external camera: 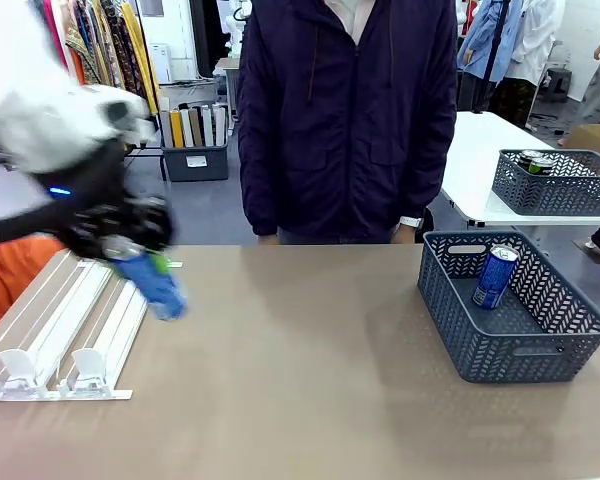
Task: Retrieve and store the cans from the dispenser.
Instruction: Pick up one can from the Automatic Can Dispenser and place it in the middle of the table.
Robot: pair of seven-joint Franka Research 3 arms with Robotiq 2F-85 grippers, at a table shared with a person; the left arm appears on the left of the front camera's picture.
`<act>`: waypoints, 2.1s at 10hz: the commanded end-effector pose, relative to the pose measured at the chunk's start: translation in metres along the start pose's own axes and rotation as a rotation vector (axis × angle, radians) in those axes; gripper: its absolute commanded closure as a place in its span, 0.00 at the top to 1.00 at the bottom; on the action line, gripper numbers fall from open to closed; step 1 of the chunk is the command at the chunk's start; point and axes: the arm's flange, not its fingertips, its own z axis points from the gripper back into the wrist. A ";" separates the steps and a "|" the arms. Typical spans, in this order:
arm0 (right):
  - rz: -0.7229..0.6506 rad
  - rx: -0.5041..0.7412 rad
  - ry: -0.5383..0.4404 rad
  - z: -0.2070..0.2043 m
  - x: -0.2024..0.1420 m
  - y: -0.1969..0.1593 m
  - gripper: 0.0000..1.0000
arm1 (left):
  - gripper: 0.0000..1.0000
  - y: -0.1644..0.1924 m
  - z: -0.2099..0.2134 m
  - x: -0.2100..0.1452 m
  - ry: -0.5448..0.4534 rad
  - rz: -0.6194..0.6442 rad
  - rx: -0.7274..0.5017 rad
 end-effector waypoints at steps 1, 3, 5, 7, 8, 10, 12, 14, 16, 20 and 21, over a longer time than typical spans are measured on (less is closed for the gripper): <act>0.023 0.020 -0.012 -0.001 0.002 0.001 1.00 | 0.00 -0.058 -0.047 0.051 0.035 -0.095 0.063; 0.023 0.020 -0.012 -0.001 0.002 0.001 1.00 | 0.00 -0.120 -0.085 0.062 -0.014 -0.207 0.068; 0.023 0.020 -0.012 -0.001 0.002 0.001 1.00 | 0.00 -0.165 -0.112 0.062 0.026 -0.381 0.036; 0.023 0.020 -0.012 -0.001 0.002 0.001 1.00 | 0.00 -0.181 -0.129 0.068 0.056 -0.404 0.066; 0.023 0.020 -0.012 -0.001 0.002 0.001 1.00 | 0.00 -0.182 -0.142 0.065 0.075 -0.435 0.087; 0.023 0.020 -0.012 -0.001 0.002 0.001 1.00 | 0.00 -0.184 -0.164 0.062 0.093 -0.480 0.134; 0.023 0.020 -0.012 -0.001 0.002 0.001 1.00 | 0.00 -0.182 -0.174 0.058 0.108 -0.487 0.144; 0.023 0.020 -0.012 -0.001 0.002 0.001 1.00 | 0.00 -0.179 -0.180 0.058 0.112 -0.481 0.154; 0.023 0.020 -0.012 -0.001 0.002 0.001 1.00 | 0.00 -0.176 -0.182 0.061 0.128 -0.465 0.152; 0.023 0.020 -0.012 -0.001 0.002 0.001 1.00 | 1.00 -0.174 -0.188 0.064 0.146 -0.446 0.155; 0.023 0.020 -0.012 -0.001 0.002 0.001 1.00 | 1.00 -0.173 -0.187 0.064 0.142 -0.444 0.152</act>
